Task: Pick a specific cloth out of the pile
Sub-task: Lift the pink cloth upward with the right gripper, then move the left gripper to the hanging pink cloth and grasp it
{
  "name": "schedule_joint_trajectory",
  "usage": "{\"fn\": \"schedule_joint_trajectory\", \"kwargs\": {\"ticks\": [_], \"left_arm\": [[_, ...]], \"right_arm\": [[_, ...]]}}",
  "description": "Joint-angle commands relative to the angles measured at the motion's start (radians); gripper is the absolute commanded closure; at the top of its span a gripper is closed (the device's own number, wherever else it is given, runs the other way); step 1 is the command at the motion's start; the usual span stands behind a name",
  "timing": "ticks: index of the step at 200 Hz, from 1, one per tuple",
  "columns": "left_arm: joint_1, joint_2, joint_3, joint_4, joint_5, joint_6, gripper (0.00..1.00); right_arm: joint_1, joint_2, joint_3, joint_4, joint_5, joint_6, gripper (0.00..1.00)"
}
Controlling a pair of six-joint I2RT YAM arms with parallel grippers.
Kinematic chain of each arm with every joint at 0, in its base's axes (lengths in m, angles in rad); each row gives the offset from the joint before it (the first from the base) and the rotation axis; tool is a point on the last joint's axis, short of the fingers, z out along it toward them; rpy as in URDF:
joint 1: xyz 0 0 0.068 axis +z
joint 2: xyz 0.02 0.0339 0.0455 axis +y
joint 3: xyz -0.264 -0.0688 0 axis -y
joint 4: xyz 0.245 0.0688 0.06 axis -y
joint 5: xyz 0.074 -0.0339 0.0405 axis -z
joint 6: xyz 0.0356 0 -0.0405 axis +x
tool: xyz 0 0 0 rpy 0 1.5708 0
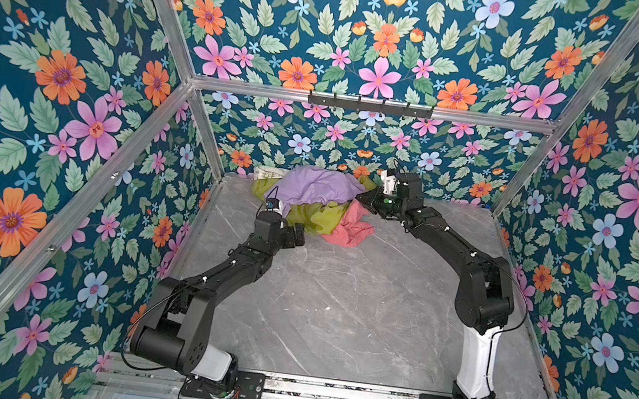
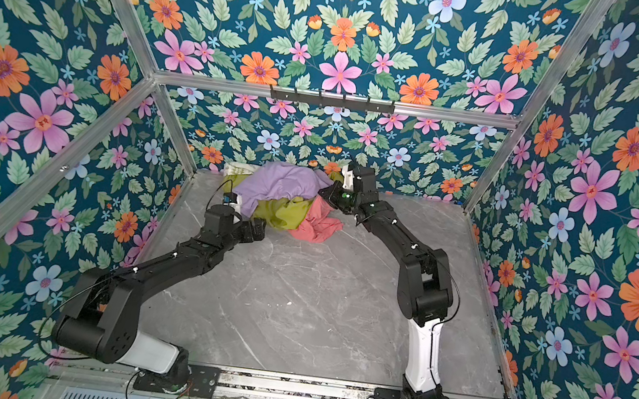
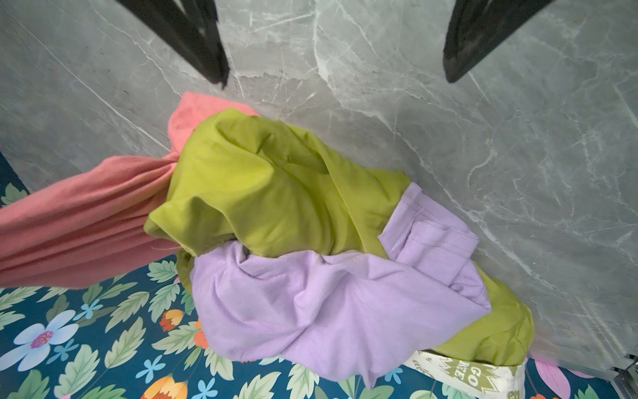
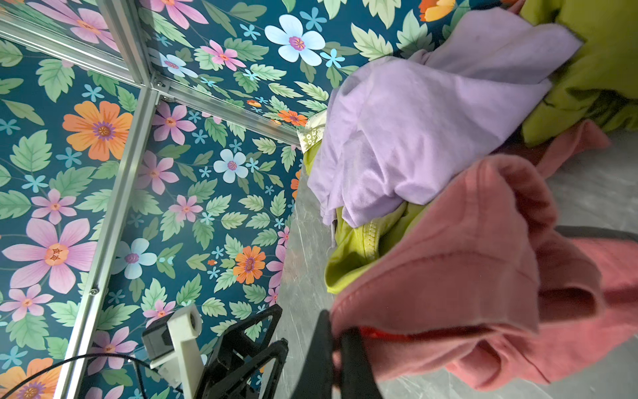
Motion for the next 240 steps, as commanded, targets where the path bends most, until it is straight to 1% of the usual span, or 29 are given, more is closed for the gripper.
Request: {"fn": "schedule_joint_trajectory", "kwargs": {"ticks": [1, 62, 121, 167, 200, 240], "left_arm": [[-0.001, -0.004, -0.003, 0.021, -0.005, -0.009, 0.01], [0.000, -0.013, -0.007, 0.023, -0.016, -0.006, 0.01], [-0.001, -0.023, -0.014, 0.025, -0.023, -0.006, 0.01], [-0.007, -0.033, -0.016, 0.025, 0.003, -0.012, 0.01], [-0.067, -0.055, -0.038, 0.059, 0.033, -0.025, 0.05], [-0.184, 0.008, 0.003, 0.092, 0.054, -0.051, 0.10]], "right_arm": [[0.005, -0.023, 0.017, 0.028, 0.005, -0.013, 1.00], [0.027, -0.029, 0.104, -0.033, 0.015, -0.079, 1.00], [0.058, -0.070, 0.123, -0.026, 0.019, -0.091, 1.00], [0.074, -0.093, 0.143, -0.045, 0.029, -0.106, 1.00], [0.076, -0.090, 0.131, -0.040, 0.031, -0.096, 1.00], [0.075, -0.087, 0.105, -0.020, 0.027, -0.083, 1.00]]}}
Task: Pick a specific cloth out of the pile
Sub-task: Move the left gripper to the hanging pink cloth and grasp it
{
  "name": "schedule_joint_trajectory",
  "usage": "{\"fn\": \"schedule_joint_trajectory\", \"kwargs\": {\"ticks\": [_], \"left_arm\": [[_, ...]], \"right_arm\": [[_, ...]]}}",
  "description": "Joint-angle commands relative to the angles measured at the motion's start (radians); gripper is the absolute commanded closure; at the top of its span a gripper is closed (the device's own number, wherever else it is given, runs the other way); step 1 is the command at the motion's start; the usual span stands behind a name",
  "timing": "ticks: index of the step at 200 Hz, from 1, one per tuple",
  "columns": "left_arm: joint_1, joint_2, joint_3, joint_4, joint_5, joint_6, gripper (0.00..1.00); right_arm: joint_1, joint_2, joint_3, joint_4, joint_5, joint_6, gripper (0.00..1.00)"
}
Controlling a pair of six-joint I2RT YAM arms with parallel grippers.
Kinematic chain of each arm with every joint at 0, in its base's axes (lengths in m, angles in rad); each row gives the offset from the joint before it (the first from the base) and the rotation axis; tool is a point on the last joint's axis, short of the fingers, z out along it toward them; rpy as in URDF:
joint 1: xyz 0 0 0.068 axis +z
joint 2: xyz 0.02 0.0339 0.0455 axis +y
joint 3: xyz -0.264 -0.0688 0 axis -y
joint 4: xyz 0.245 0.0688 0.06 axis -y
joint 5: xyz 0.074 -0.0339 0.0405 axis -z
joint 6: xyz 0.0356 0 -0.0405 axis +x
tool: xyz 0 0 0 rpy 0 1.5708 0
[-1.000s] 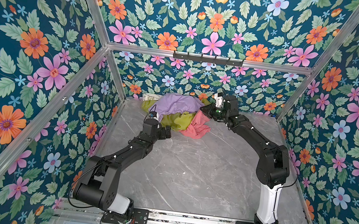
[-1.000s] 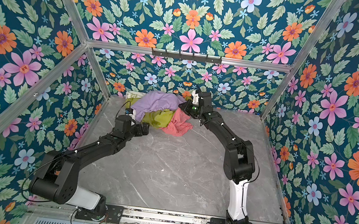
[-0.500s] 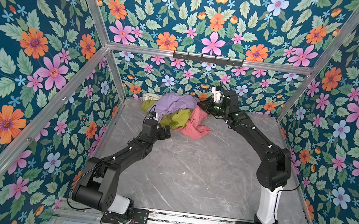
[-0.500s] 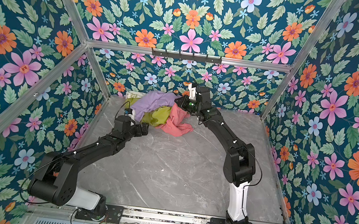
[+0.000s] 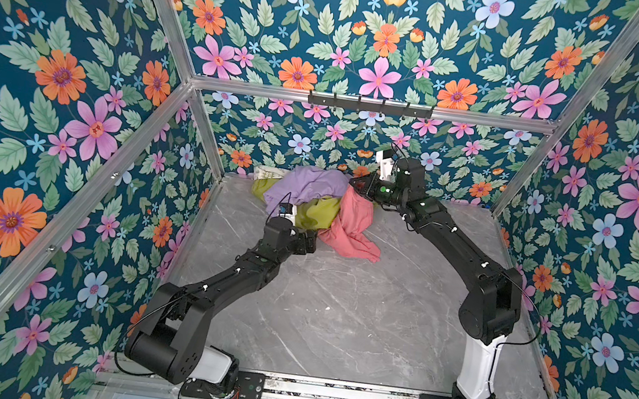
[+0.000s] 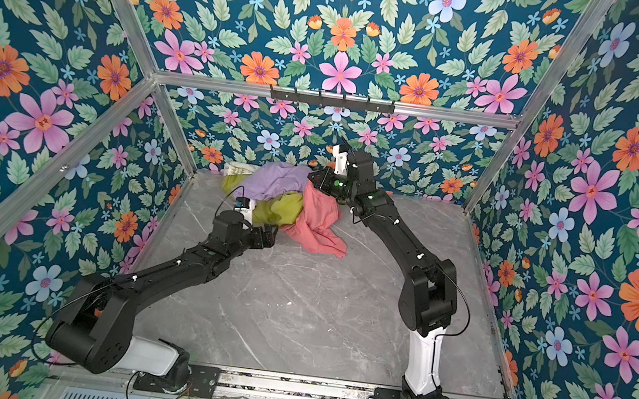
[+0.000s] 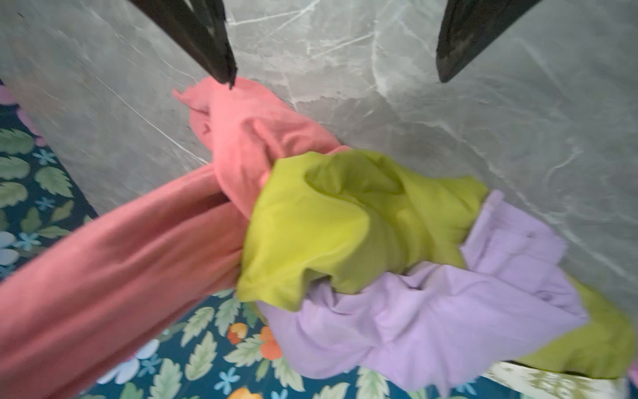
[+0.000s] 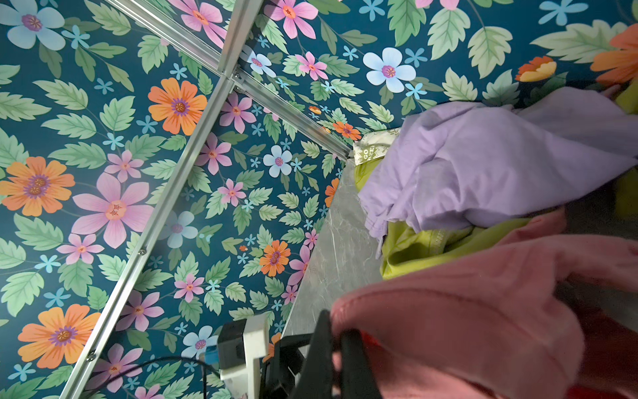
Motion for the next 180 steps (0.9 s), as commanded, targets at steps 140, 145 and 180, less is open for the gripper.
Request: {"fn": "schedule_joint_trajectory", "kwargs": {"ticks": [140, 145, 180], "left_arm": [[-0.101, 0.315, 0.196, 0.115, 0.116, -0.066, 0.24], [-0.101, 0.322, 0.200, 0.112, 0.114, -0.067, 0.24], [-0.101, 0.359, 0.230, 0.102, 0.091, -0.072, 0.26]], "right_arm": [[0.002, -0.038, -0.052, 0.078, 0.004, 0.008, 1.00], [0.002, -0.038, -0.053, 0.080, 0.004, 0.008, 1.00], [0.002, -0.041, -0.055, 0.081, 0.002, 0.009, 1.00]]}}
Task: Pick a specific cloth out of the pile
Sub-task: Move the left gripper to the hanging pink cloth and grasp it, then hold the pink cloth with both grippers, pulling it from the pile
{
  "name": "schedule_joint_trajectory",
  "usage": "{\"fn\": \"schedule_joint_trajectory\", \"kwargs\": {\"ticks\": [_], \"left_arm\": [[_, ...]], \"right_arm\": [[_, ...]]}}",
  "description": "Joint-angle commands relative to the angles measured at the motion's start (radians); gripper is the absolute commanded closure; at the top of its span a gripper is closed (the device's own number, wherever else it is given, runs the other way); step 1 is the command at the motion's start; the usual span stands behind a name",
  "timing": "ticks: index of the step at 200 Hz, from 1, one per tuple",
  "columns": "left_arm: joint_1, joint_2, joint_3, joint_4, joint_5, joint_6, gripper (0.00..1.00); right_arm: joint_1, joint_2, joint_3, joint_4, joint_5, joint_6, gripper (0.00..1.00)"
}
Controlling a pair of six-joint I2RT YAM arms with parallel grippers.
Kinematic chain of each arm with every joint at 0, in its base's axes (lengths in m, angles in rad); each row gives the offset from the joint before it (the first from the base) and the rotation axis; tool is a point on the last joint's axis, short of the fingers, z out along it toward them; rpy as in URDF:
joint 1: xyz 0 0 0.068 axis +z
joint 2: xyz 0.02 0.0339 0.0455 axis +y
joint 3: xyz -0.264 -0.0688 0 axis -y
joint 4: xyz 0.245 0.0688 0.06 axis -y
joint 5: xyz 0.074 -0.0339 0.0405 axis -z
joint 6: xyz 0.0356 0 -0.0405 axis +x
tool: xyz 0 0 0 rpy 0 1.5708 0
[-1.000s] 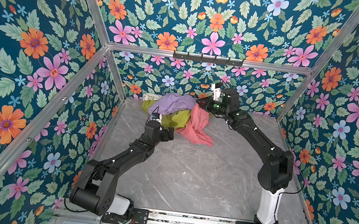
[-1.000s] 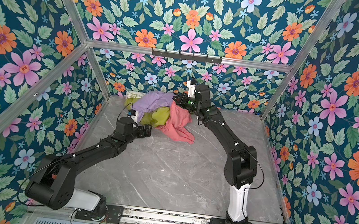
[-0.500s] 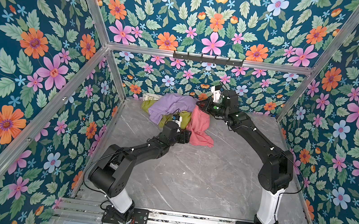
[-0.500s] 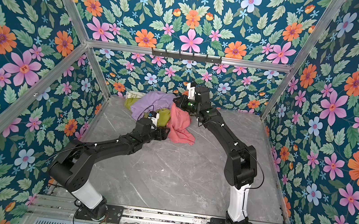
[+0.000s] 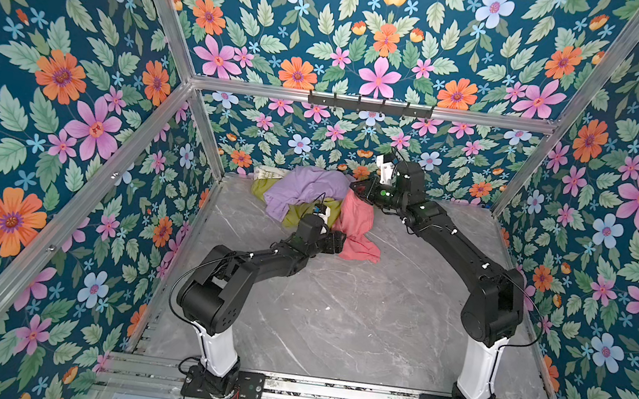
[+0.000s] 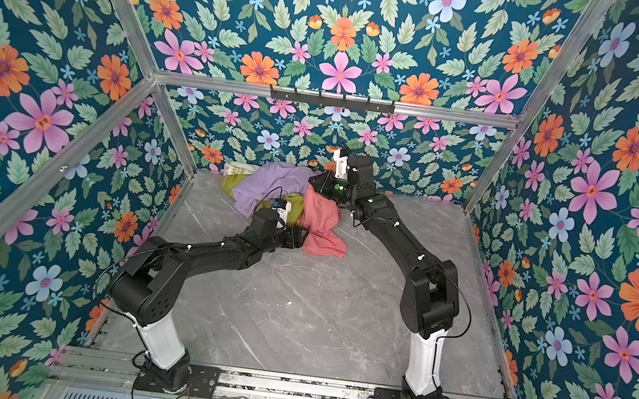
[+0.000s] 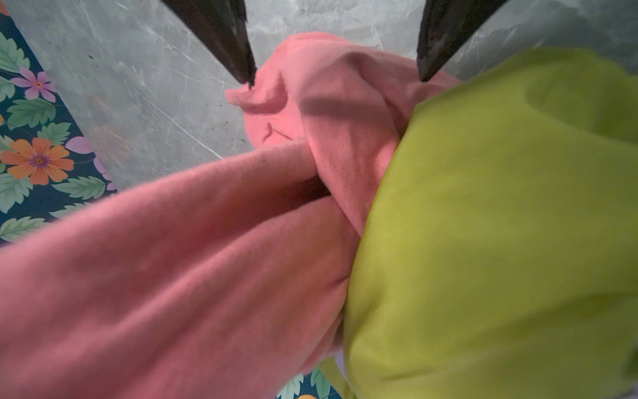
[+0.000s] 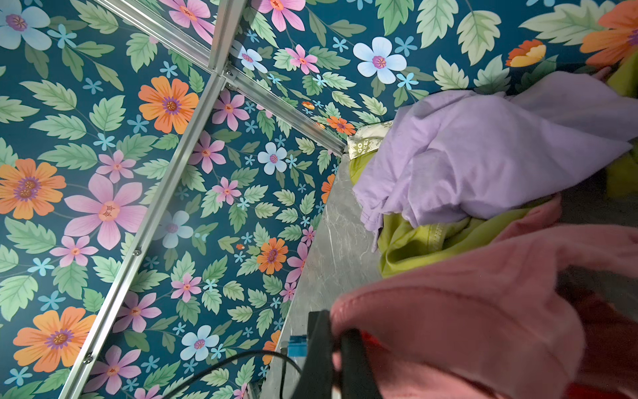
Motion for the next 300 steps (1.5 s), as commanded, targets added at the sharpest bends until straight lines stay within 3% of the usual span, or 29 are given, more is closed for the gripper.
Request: {"fn": "schedule_joint_trajectory", "kwargs": {"ticks": [1, 20, 41, 118, 215, 300], "left_arm": [[0.000, 0.016, 0.019, 0.010, -0.014, -0.002, 0.26], [0.000, 0.034, 0.036, 0.006, -0.015, -0.003, 0.33], [0.001, 0.054, 0.050, 0.001, -0.010, -0.003, 0.47], [0.001, 0.064, 0.055, -0.004, -0.015, -0.001, 0.65], [0.001, 0.015, 0.048, -0.022, -0.022, 0.016, 0.97], [0.001, -0.063, 0.065, -0.057, -0.112, 0.066, 1.00]], "right_arm": [[0.002, -0.018, 0.000, 0.059, -0.005, -0.006, 1.00], [0.002, -0.023, -0.008, 0.062, -0.004, -0.007, 1.00], [0.002, -0.028, -0.015, 0.063, -0.002, -0.007, 1.00], [0.001, -0.037, -0.026, 0.067, -0.001, -0.011, 1.00], [0.002, -0.043, -0.032, 0.069, 0.002, -0.011, 1.00], [0.001, -0.060, -0.025, 0.068, 0.016, -0.007, 1.00]]}}
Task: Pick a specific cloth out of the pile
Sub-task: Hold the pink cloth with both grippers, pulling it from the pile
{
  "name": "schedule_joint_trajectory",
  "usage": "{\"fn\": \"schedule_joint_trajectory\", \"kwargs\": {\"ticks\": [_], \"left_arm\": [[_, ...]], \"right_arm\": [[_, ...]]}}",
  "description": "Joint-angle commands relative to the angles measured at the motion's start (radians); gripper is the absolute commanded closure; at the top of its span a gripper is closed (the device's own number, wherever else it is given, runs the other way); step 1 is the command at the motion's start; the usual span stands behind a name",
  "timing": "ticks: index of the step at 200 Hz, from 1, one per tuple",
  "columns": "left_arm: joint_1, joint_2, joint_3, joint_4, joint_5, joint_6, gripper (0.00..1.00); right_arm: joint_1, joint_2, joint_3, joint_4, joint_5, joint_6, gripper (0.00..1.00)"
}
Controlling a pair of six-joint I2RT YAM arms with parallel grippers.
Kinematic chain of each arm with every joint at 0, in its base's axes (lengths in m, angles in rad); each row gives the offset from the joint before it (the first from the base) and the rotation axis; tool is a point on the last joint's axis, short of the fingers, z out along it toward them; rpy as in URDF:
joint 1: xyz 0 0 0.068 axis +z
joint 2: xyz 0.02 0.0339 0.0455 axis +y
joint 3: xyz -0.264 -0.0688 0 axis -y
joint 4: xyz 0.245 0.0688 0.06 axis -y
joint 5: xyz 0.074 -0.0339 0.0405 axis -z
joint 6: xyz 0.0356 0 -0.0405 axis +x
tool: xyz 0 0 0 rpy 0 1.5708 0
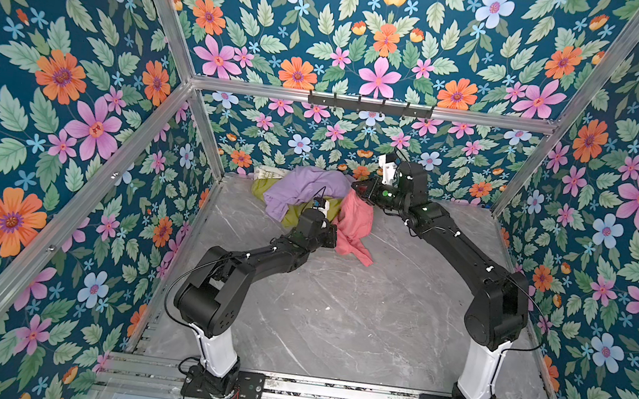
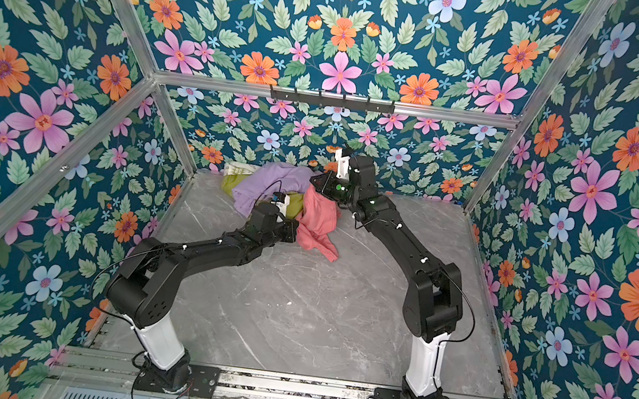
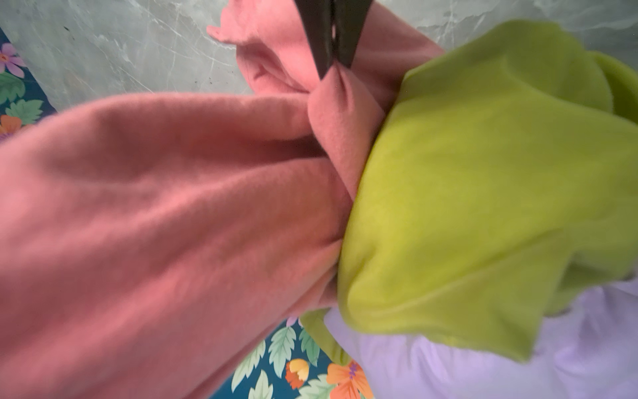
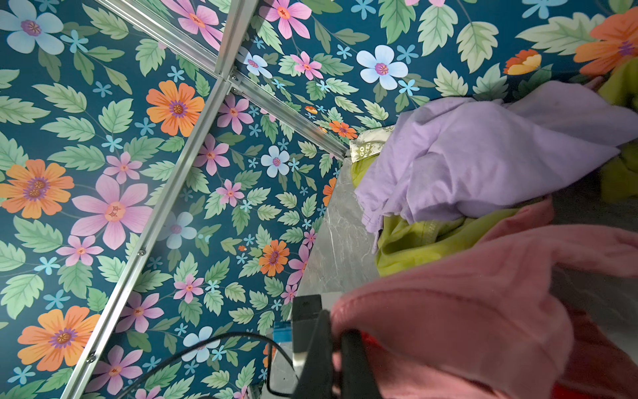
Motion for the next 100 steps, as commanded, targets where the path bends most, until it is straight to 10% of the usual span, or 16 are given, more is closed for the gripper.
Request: {"fn": "schedule_joint_trajectory", "kwargs": {"ticks": [1, 100], "left_arm": [[0.001, -0.024, 0.017, 0.001, -0.033, 0.033, 1.00], [0.001, -0.131, 0.065, -0.039, -0.085, 0.081, 1.00]], "right_arm": [[0.002, -0.020, 0.009, 0.056, 0.005, -0.010, 1.00], [0.002, 0.006, 0.046, 0.029, 0.013, -0.012, 1.00]]}}
